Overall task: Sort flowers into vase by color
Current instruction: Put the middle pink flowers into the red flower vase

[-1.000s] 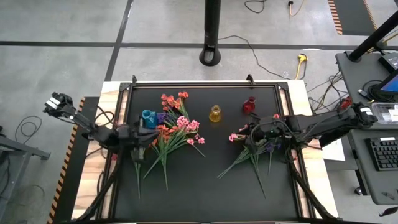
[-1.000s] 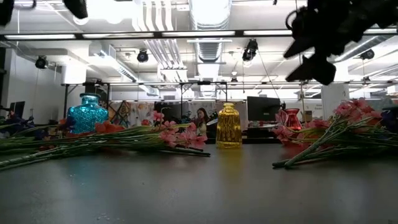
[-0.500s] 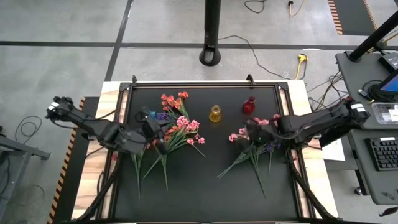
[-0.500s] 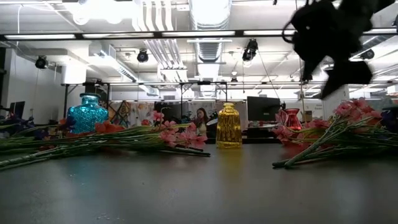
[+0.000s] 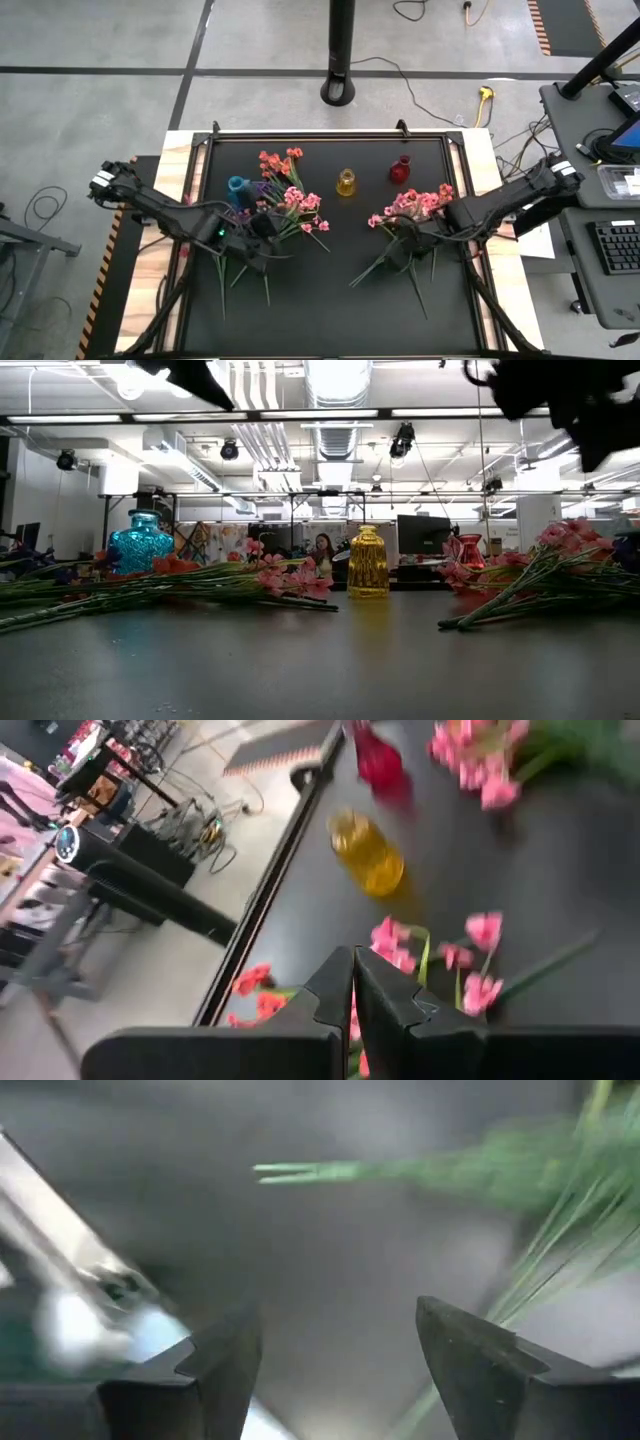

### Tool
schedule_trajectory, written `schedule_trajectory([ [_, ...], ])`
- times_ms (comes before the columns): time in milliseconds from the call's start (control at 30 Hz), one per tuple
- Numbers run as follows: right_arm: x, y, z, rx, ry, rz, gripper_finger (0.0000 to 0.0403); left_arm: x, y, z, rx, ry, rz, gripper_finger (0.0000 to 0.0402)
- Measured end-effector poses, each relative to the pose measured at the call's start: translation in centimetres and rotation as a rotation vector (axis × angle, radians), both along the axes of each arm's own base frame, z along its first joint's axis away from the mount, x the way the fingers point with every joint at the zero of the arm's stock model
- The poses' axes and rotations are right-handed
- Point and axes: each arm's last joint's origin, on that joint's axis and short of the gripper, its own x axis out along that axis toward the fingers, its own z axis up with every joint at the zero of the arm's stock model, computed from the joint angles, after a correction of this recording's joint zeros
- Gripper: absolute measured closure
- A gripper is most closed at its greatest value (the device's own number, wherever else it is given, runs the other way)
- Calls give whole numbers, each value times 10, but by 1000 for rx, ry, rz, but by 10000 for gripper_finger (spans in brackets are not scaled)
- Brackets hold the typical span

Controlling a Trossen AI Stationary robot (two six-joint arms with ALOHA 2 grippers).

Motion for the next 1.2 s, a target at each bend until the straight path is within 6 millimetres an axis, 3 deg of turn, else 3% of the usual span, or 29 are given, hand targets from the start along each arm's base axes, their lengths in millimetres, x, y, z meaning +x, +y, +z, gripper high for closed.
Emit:
schedule_trajectory([
  [100, 7, -2, 7, -228, 93, 293, 166, 5, -3, -9, -17, 75, -49, 402],
  [233, 15, -4, 1, -512, 323, 670, 178, 11, -10, -13, -123, 130, -128, 402],
  [467, 45, 4, -38, -607, 353, 1054, 179, 17, -14, -12, -203, 97, -130, 402],
  [667, 51, 6, -69, -597, 389, 1171, 179, 16, -14, -12, -238, 63, -101, 402],
  [867, 50, -2, -85, -596, 376, 1170, 195, 18, -15, -12, -255, 39, -94, 402],
  [1033, 48, -8, -93, -590, 385, 1158, 246, 19, -15, -11, -261, 25, -96, 402],
  [1200, 47, -8, -93, -592, 383, 1169, 327, 19, -15, -11, -261, 25, -96, 402],
])
